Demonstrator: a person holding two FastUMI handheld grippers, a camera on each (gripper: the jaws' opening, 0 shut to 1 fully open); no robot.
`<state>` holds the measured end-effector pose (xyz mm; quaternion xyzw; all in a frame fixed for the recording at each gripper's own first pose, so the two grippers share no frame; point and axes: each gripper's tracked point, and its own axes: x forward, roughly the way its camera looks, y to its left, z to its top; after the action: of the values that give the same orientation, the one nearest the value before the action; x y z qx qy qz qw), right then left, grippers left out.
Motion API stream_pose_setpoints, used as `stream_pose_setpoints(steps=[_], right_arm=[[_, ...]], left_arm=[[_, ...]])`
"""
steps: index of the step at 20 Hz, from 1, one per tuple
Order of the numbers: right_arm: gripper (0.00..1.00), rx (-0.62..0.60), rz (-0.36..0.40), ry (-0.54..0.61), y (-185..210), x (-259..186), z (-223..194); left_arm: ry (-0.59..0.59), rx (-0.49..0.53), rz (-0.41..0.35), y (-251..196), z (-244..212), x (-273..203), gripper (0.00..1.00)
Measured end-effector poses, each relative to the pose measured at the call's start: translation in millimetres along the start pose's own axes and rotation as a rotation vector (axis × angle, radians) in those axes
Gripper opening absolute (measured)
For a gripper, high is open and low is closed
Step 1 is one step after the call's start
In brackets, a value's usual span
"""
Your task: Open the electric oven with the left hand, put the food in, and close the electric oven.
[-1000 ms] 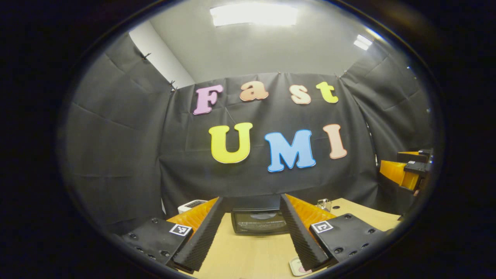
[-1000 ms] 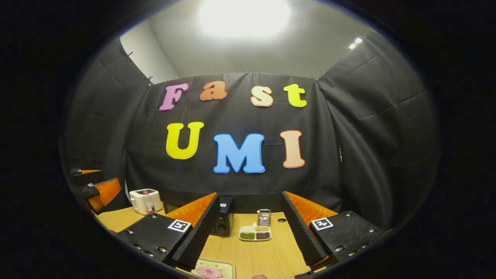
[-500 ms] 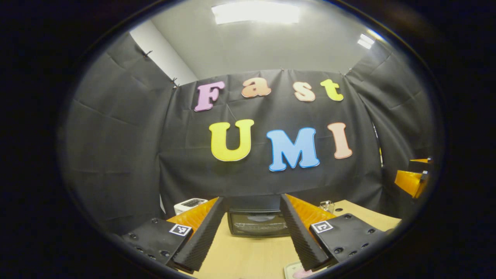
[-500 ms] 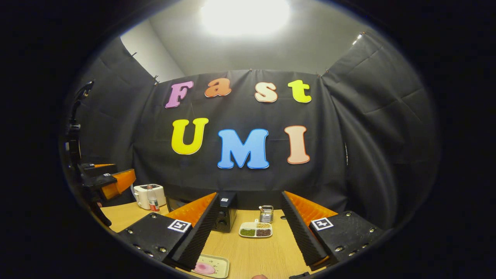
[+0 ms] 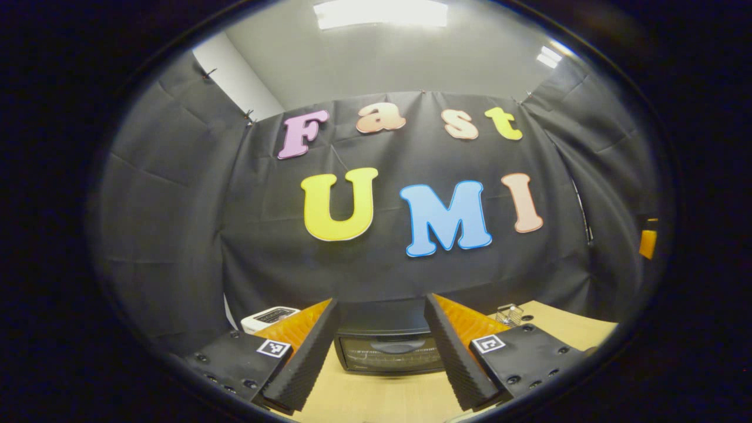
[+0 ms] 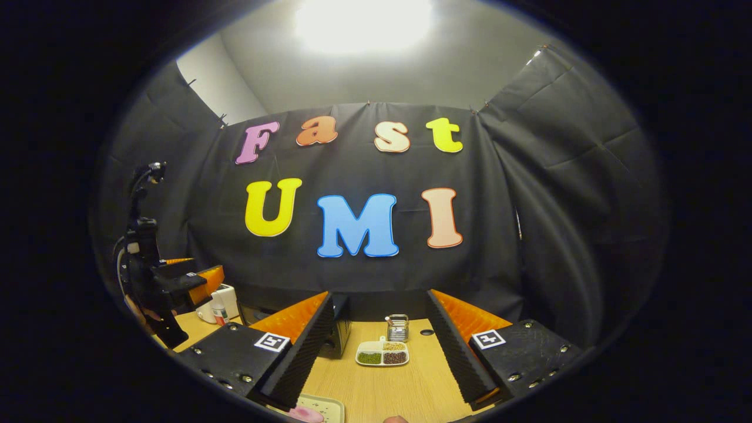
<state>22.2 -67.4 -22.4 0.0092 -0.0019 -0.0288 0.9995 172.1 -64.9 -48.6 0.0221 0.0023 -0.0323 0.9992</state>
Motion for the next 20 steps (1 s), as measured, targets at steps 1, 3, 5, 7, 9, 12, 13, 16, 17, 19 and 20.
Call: stream_pose_setpoints(steps=[1, 3, 5, 7, 9, 12, 13, 16, 17, 19, 20], right_arm=[[0.97, -0.014, -0.020, 0.006, -2, 4, -3], [0.97, -0.030, -0.045, 0.010, -1, 11, -4], [0.97, -0.038, -0.077, 0.009, -3, 17, -3], [0.97, -0.052, -0.117, 0.018, -8, 22, -5], [0.97, -0.062, -0.153, 0.033, -12, 26, -8], [0.97, -0.081, -0.200, 0.063, -16, 29, -14], [0.97, -0.088, -0.212, 0.072, -17, 30, -17], [0.97, -0.110, -0.238, 0.093, -18, 29, -20], [0.97, -0.117, -0.246, 0.096, -18, 28, -21], [0.97, -0.127, -0.256, 0.104, -18, 27, -21], [0.97, -0.129, -0.257, 0.105, -18, 26, -21]], left_arm=[[0.010, 0.003, -0.007, 0, -7, 15, 1.00], [0.033, -0.005, -0.030, -1, -27, 44, 1.00], [0.061, -0.016, -0.055, -8, -49, 69, 0.96], [0.088, -0.018, -0.079, -15, -70, 93, 1.00], [0.126, -0.021, -0.107, -23, -95, 111, 1.00], [0.172, -0.034, -0.141, -34, -128, 134, 0.99], [0.188, -0.036, -0.147, -36, -138, 140, 0.98], [0.222, -0.032, -0.152, -39, -165, 157, 0.97], [0.226, -0.030, -0.153, -39, -170, 161, 0.96], [0.238, -0.016, -0.145, -36, -183, 168, 0.98], [0.249, -0.013, -0.141, -35, -190, 170, 1.00]])
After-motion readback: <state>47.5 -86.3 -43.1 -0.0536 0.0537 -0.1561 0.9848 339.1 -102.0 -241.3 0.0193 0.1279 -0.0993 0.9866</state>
